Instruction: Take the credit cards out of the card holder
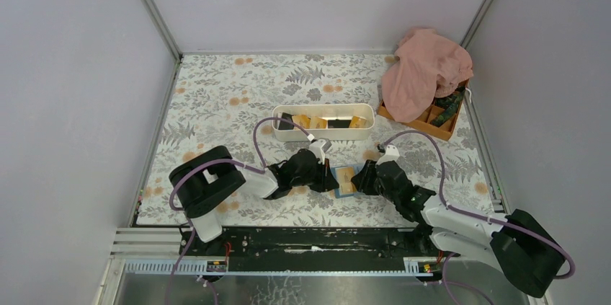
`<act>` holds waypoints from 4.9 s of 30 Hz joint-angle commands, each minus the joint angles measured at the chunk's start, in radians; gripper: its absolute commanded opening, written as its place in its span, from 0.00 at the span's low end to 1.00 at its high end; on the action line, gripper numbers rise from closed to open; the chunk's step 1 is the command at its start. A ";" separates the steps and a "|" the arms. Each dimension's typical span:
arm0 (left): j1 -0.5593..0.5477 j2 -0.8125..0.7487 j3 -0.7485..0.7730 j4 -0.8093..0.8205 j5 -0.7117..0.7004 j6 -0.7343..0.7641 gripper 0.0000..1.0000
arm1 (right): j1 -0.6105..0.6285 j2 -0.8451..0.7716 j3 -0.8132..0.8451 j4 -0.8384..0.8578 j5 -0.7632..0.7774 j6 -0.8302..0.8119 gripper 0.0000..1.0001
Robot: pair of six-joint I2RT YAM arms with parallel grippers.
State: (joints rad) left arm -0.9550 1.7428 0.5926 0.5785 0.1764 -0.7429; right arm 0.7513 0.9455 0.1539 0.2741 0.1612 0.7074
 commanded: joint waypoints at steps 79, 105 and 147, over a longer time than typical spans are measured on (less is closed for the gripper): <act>-0.005 0.081 -0.014 -0.012 0.006 0.023 0.02 | -0.055 0.013 -0.089 0.383 -0.526 -0.009 0.34; -0.004 0.090 -0.007 -0.017 0.017 0.025 0.02 | -0.055 0.023 -0.054 0.235 -0.400 -0.064 0.34; -0.004 0.118 0.002 -0.008 0.045 0.022 0.01 | -0.066 -0.257 -0.019 -0.138 -0.164 -0.118 0.24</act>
State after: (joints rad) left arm -0.9531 1.8130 0.6155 0.6701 0.2272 -0.7437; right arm 0.6872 0.7052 0.1028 0.1398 -0.0349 0.5983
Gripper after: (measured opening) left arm 0.015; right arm 0.241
